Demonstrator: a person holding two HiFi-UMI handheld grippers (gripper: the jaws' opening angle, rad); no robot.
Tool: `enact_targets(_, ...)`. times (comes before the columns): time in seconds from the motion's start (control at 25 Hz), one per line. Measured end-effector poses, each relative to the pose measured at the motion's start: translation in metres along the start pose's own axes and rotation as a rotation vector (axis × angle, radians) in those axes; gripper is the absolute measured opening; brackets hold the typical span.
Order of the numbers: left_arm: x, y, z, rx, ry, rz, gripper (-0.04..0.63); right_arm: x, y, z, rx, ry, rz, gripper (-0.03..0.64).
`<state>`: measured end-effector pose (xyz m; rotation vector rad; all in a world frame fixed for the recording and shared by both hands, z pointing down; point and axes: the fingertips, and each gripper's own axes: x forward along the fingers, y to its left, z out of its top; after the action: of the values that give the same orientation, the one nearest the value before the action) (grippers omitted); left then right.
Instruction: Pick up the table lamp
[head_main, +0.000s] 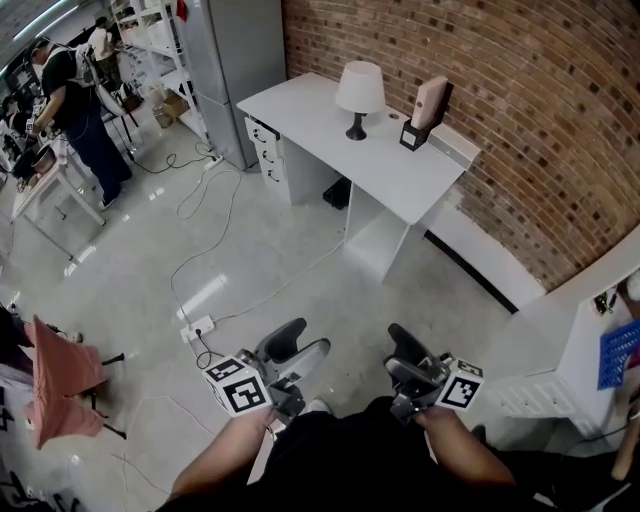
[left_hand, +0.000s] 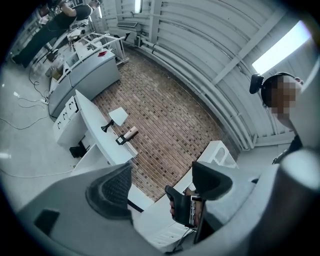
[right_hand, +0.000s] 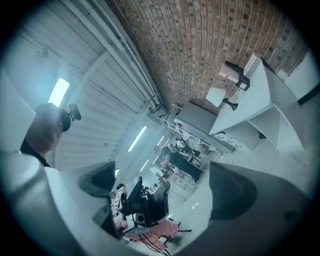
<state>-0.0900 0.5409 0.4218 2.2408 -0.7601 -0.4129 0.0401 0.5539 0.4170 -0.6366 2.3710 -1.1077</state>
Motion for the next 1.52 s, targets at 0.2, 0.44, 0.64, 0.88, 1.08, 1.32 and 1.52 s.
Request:
enact_targets(0.2, -0.013, 0.010, -0.002, -0.029, 0.009, 0.015, 0.379, 0.007, 0.002, -0.013, 0.010, 0.029, -0.023, 0.580)
enact_targets(0.44, -0.009, 0.026, -0.001, -0.042, 0.004, 0.021, 0.378, 0.012, -0.012, -0.007, 0.018, 0.009, -0.035, 0.574)
enact_targets(0.64, 0.002, 0.036, 0.002, -0.054, 0.002, 0.026, 0.378, 0.019, -0.027, -0.002, 0.046, 0.009, -0.037, 0.566)
enact_targets(0.88, 0.020, 0.069, 0.009, -0.069, 0.008, 0.081, 0.377, 0.044, -0.062, 0.024, 0.061, 0.006, -0.021, 0.563)
enact_targets(1.08, 0.052, 0.100, 0.026, -0.098, 0.019, 0.105, 0.379, 0.069, -0.100, 0.055, 0.086, 0.005, -0.036, 0.558)
enact_targets(1.32, 0.120, 0.122, 0.085, -0.064, -0.006, 0.080, 0.377, 0.109, -0.130, 0.120, 0.074, -0.024, -0.007, 0.554)
enact_targets(1.52, 0.161, 0.132, 0.119, -0.034, -0.030, 0.081, 0.377, 0.128, -0.154, 0.161, 0.052, -0.009, 0.002, 0.548)
